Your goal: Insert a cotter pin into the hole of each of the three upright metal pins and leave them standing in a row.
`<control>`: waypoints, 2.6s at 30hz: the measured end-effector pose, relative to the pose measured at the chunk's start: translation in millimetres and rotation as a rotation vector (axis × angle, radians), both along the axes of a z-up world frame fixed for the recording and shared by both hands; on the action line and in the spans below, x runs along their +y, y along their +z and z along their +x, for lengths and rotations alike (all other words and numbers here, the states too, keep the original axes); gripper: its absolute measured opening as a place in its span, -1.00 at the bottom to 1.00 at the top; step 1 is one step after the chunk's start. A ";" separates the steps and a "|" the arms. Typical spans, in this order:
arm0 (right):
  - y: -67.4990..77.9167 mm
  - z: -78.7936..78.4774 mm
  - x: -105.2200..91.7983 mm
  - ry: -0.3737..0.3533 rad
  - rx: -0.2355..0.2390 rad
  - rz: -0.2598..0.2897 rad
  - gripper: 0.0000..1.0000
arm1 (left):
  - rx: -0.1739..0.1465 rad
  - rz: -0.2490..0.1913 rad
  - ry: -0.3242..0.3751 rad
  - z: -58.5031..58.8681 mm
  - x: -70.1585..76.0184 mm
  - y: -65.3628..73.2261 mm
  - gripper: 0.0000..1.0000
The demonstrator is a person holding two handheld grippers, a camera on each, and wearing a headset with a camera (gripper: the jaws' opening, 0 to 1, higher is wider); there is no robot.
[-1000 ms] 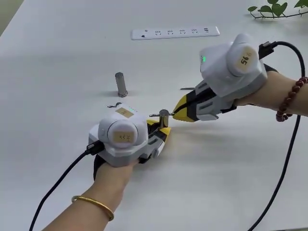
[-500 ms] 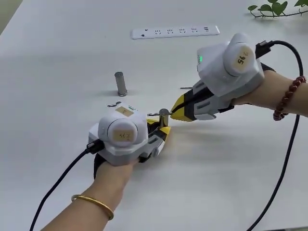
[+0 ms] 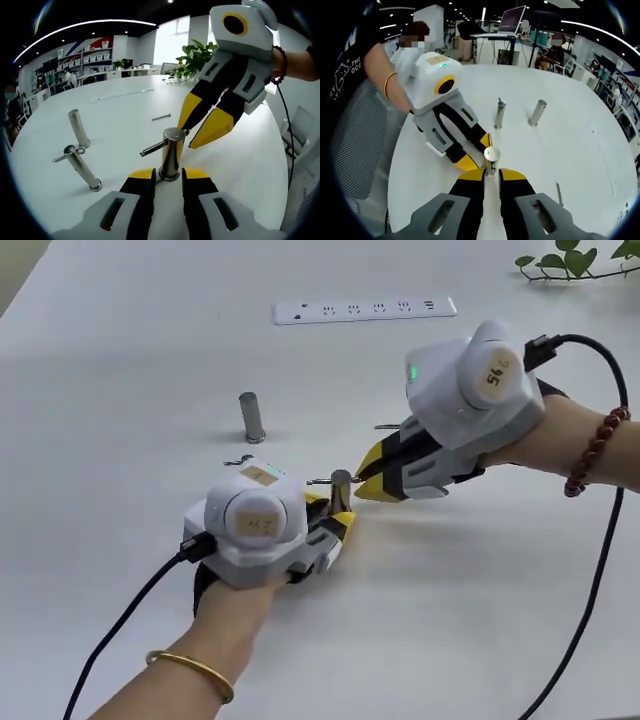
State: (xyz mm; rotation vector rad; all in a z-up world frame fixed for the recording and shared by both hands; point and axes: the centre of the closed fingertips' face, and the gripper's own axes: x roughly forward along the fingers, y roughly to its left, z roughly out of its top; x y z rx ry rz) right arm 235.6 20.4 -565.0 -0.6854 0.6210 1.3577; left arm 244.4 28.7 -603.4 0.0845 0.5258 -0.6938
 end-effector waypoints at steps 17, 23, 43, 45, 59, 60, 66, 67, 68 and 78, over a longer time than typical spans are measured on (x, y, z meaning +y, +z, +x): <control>8.5 0.7 15.0 -0.123 0.126 0.087 -0.53 | -0.013 -0.003 -0.009 -16.4 19.3 23.9 -0.22; 4.3 0.6 19.6 -0.139 0.133 0.088 -0.59 | -0.011 -0.003 -0.006 -23.2 32.1 31.9 -0.08; 0.2 -0.1 26.7 -0.139 0.141 0.096 -0.80 | -0.010 -0.046 0.042 -37.6 61.8 58.7 0.47; 0.4 -0.6 27.1 -0.134 0.136 0.097 -0.81 | -0.023 -0.027 0.040 -38.5 65.2 61.3 0.49; 1.6 -1.1 27.7 -0.115 0.117 0.096 -0.83 | -0.068 -0.029 0.044 -41.2 78.1 71.8 0.72; 1.6 -1.1 27.7 -0.115 0.116 0.096 -0.83 | -0.071 -0.035 0.045 -40.7 78.4 72.9 0.74; 1.3 0.5 28.2 -0.117 0.109 0.095 -0.84 | -0.092 -0.056 0.036 -39.3 78.4 78.3 0.87; 1.4 0.7 28.4 -0.115 0.106 0.094 -0.84 | -0.093 -0.060 0.036 -39.3 78.3 78.8 0.89; 1.5 1.1 28.7 -0.116 0.106 0.094 -0.84 | -0.094 -0.063 0.035 -39.5 78.0 79.0 0.90; 3.3 10.8 32.2 -0.116 0.099 0.091 -0.84 | -0.090 -0.055 0.030 -40.6 78.7 75.5 0.97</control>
